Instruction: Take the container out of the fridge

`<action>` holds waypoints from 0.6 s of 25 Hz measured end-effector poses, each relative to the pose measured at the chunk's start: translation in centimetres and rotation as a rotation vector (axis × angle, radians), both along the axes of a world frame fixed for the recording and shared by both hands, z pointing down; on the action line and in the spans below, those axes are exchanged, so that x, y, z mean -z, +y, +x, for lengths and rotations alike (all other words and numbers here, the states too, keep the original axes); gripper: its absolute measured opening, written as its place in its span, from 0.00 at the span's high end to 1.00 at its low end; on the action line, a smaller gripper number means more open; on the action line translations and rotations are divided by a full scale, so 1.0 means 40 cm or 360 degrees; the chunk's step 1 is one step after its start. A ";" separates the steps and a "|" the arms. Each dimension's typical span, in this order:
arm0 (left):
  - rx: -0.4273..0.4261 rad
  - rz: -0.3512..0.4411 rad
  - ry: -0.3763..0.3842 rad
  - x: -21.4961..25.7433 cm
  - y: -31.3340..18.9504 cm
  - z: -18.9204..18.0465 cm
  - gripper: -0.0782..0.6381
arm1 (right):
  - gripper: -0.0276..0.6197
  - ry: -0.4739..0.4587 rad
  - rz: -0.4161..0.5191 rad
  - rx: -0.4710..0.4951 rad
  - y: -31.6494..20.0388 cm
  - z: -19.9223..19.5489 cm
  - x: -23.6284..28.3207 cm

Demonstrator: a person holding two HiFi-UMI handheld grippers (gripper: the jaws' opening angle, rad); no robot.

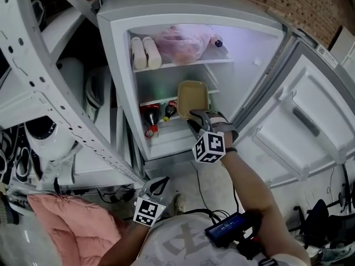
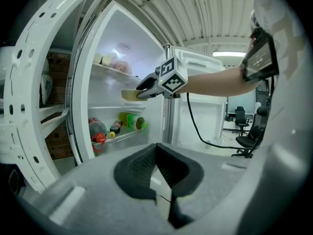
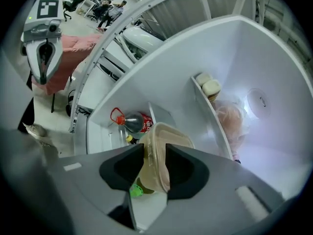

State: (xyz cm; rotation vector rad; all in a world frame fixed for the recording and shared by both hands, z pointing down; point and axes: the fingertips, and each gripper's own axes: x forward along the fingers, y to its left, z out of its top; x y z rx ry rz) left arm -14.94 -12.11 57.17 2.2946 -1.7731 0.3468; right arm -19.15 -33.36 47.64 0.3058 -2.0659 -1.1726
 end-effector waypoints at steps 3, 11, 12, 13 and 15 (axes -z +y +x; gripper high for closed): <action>-0.0037 0.0004 0.0001 0.001 0.024 0.023 0.89 | 0.73 -0.0005 0.0007 -0.0018 0.040 0.035 0.004; -0.0114 0.0021 -0.0016 0.011 0.075 0.054 0.89 | 0.73 -0.0006 0.0041 -0.0056 0.146 0.130 0.005; -0.0120 0.0023 -0.0017 0.011 0.081 0.059 0.89 | 0.73 -0.0004 0.0046 -0.0056 0.161 0.142 0.004; -0.0131 0.0022 -0.0015 0.010 0.087 0.066 0.89 | 0.73 -0.0001 0.0051 -0.0061 0.176 0.159 0.001; -0.0154 0.0007 -0.0006 0.002 0.101 0.081 0.89 | 0.74 0.0005 0.0054 -0.0082 0.205 0.196 -0.005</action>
